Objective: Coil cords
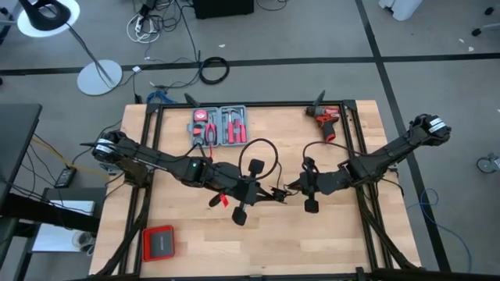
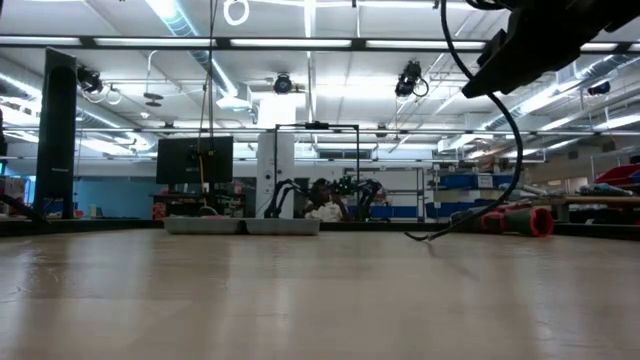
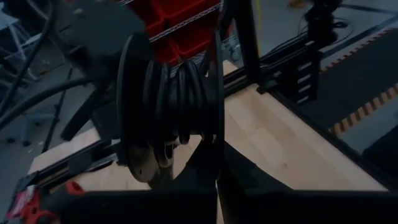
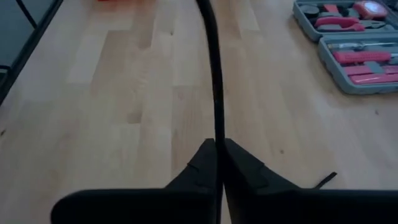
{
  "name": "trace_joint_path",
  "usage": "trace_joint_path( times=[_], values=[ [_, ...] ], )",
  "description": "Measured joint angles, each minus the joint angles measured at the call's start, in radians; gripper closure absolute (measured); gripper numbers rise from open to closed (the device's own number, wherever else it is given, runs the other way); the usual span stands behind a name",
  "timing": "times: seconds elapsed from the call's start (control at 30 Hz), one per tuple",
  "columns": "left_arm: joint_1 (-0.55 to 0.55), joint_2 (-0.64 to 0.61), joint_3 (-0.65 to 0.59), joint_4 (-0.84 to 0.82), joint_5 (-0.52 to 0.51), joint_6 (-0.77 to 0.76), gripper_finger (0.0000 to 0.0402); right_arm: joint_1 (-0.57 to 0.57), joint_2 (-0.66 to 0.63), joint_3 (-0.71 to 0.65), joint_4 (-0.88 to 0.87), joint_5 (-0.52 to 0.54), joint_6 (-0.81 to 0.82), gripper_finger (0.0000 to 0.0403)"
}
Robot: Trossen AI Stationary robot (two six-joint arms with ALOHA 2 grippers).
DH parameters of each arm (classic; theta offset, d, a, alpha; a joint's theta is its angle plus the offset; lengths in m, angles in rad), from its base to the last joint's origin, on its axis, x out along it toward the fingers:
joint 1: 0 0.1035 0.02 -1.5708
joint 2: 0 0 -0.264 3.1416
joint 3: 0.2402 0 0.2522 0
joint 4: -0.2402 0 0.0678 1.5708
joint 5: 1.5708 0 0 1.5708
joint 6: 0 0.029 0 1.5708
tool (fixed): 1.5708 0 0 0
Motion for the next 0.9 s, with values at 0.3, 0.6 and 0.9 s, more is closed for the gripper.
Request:
trace_joint_path(
  times=[0.3, 0.6, 0.9],
  values=[
    [0.002, 0.000, 0.000, 0.012, 0.201, 0.037, 0.0402, -0.111, 0.076, -0.050, 0.252, -0.217, -0.068, 0.0399],
    [0.025, 0.000, 0.000, 0.007, 0.353, 0.026, 0.0402, -0.191, 0.256, -0.068, 0.548, -0.358, -0.110, 0.0399],
    [0.055, 0.014, 0.000, 0.001, 0.475, -0.016, 0.0402, -0.222, 0.263, -0.010, 0.583, -0.391, -0.214, 0.0399]
  ],
)
